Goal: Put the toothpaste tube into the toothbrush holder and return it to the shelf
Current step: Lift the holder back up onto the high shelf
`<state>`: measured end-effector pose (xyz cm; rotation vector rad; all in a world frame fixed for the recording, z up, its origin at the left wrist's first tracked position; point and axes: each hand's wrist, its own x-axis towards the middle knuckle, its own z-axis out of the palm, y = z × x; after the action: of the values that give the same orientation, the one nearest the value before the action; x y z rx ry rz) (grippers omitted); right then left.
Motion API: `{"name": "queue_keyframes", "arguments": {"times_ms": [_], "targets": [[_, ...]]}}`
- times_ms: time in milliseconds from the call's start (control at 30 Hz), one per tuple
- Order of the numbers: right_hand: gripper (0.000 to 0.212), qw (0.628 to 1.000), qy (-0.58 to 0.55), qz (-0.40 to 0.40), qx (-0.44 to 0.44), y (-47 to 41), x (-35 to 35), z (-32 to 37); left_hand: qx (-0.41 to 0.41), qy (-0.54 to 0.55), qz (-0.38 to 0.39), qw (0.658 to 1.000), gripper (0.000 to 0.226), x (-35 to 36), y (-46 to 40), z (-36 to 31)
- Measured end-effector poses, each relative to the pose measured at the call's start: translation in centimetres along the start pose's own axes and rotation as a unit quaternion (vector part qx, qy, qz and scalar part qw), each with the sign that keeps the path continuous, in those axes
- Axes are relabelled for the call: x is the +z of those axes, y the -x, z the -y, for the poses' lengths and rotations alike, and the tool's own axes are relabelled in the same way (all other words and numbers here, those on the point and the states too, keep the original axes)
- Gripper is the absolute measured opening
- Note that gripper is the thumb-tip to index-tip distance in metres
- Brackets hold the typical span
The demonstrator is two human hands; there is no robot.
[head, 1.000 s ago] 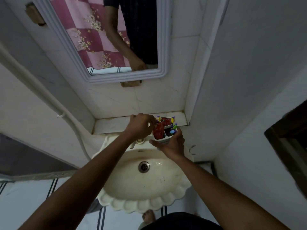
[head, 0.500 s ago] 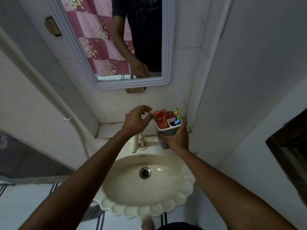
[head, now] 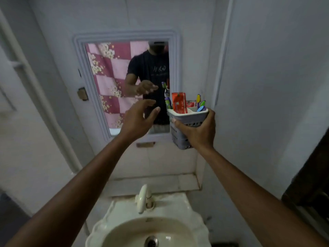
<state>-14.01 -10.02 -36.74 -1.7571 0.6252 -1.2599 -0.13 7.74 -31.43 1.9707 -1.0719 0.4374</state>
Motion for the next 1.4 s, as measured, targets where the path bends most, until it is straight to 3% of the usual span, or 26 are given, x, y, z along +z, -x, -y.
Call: {"name": "queue_keyframes", "arguments": {"times_ms": [333, 700, 833, 1000, 1233, 1400], "targets": [[0.109, 0.991, -0.064, -0.06, -0.104, -10.0, -5.1, 15.9, 0.144, -0.058, -0.105, 0.982, 0.047, -9.3, -11.2, -8.6], [0.106, 0.974, -0.09, -0.103, -0.182, -15.9, -9.3, 30.4, 0.21, -0.153, -0.255, 0.931, 0.05, -15.1, -20.6, -14.7], [0.107, 0.967, -0.097, -0.114, -0.205, -17.6, -9.8, 34.3, 0.203, -0.175, -0.275, 0.923, 0.051, -16.0, -23.8, -15.3], [0.113, 0.961, -0.089, -0.138, -0.223, -20.0, -9.2, 37.8, 0.142, -0.187, -0.232, 0.944, 0.055, -15.0, -26.1, -14.1], [0.117, 0.955, -0.088, -0.171, -0.224, -24.2, -6.1, 40.4, 0.151, -0.203, -0.294, 0.922, 0.052, -14.1, -26.5, -13.5], [0.139, 0.973, 0.058, -0.08, -0.207, -26.8, -1.8, 37.9, 0.159, -0.226, -0.297, 0.914, 0.055, -14.3, -26.6, -13.2]]}}
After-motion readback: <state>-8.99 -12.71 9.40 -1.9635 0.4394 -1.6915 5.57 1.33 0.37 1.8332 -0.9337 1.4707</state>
